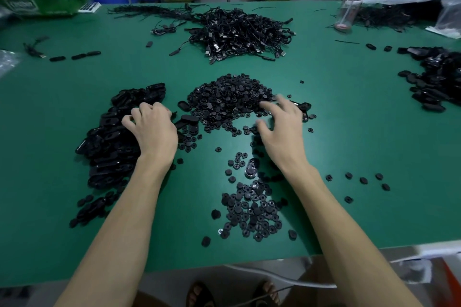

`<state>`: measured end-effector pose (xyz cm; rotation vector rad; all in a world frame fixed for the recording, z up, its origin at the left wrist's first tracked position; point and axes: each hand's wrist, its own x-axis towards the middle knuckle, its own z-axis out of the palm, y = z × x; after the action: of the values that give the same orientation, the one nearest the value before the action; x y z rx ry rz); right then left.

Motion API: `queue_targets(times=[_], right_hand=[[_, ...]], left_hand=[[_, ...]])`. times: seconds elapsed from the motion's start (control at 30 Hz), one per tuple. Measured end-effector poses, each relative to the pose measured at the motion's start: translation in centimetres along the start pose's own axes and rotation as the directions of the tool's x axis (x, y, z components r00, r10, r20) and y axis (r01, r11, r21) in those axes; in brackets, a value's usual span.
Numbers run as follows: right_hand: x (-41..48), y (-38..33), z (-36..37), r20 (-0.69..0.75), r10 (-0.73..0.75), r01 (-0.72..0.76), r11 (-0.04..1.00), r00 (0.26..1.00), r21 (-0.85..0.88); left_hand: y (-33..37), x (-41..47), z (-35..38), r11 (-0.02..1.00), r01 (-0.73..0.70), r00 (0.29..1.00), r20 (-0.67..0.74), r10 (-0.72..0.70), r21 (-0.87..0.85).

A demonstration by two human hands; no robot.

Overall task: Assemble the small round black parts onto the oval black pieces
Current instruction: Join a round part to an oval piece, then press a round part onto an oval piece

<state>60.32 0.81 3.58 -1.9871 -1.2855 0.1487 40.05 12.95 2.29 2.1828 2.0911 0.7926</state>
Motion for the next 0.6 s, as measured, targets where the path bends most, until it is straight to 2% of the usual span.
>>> queue_targets(times=[0.1, 0.17, 0.2, 0.27, 0.37, 0.47, 0.6], right_hand=[[-0.2, -0.3, 0.8, 0.177, -0.18, 0.195, 0.978, 0.968, -0.071], [-0.5, -0.2, 1.4, 0.214, -0.225, 0.25, 0.963, 0.951, -0.097], [-0.6, -0.1, 1.7, 0.197, -0.238, 0.261, 0.96, 0.951, -0.103], [-0.5, 0.0, 1.8, 0.153, -0.242, 0.258, 0.961, 0.958, -0.097], [-0.3, 0.0, 1.9, 0.136, -0.24, 0.254, 0.962, 0.961, -0.099], [-0.1, -0.1, 1.8, 0.09, -0.236, 0.245, 0.963, 0.968, -0.108], [-0.1, -0.1, 1.0, -0.04, -0.119, 0.121, 0.991, 0.992, 0.062]], left_hand=[[0.2, 0.1, 0.0, 1.0, 0.02, 0.997, -0.071, -0.021, -0.017], [0.6, 0.2, -0.3, 0.992, -0.026, 0.989, -0.151, 0.007, -0.124], [0.9, 0.0, -0.5, 0.971, -0.07, 0.986, -0.164, 0.032, -0.23], [2.1, -0.7, -1.0, 0.859, -0.111, 0.994, -0.066, 0.09, -0.5], [4.2, -2.1, -1.2, 0.653, 0.009, 0.95, 0.21, 0.231, -0.757], [5.9, -3.5, -0.8, 0.537, 0.088, 0.851, 0.343, 0.397, -0.839], [6.4, -4.6, -0.5, 0.441, 0.173, 0.85, 0.36, 0.385, -0.881]])
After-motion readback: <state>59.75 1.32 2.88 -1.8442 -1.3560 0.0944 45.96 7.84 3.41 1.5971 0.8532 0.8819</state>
